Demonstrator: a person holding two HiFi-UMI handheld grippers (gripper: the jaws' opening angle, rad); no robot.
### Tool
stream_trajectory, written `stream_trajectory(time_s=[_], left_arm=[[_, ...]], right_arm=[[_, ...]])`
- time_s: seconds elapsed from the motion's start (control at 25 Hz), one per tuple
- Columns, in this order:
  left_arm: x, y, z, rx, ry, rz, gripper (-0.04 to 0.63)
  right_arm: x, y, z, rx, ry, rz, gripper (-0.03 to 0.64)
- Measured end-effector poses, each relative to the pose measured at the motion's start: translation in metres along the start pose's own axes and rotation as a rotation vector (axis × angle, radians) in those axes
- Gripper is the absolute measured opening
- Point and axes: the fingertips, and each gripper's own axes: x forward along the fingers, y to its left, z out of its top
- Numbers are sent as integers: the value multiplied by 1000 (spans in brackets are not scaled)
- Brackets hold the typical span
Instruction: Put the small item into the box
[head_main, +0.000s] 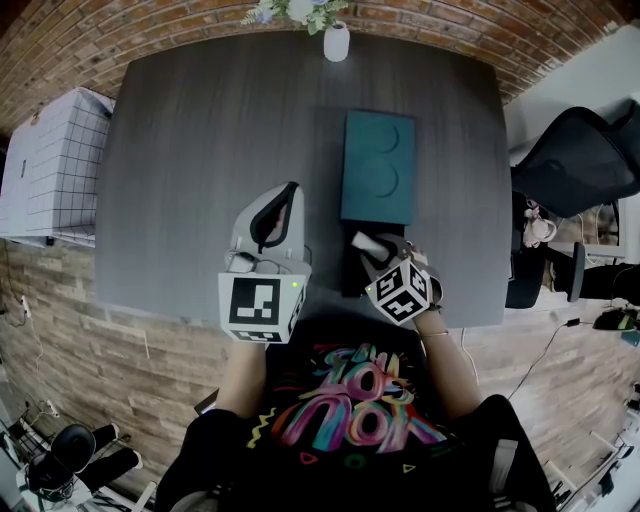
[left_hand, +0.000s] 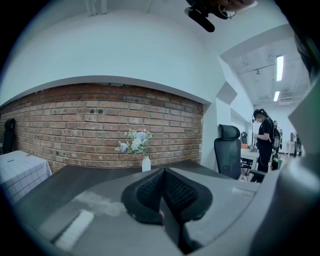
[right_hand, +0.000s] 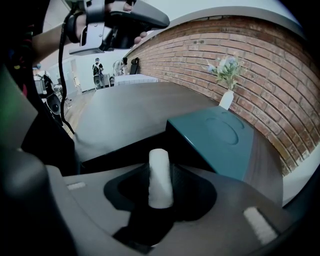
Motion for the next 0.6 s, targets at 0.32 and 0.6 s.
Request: stream_trajectory(time_s=[0.32,0.6], left_arm=[[-1,-1,5,-10,-2,5,2],[2,-6,8,19,-5,-13,2]], right_arm=[[-12,-4,11,72,-74,7,160],[-48,-25,40,122,-199,-47,158]])
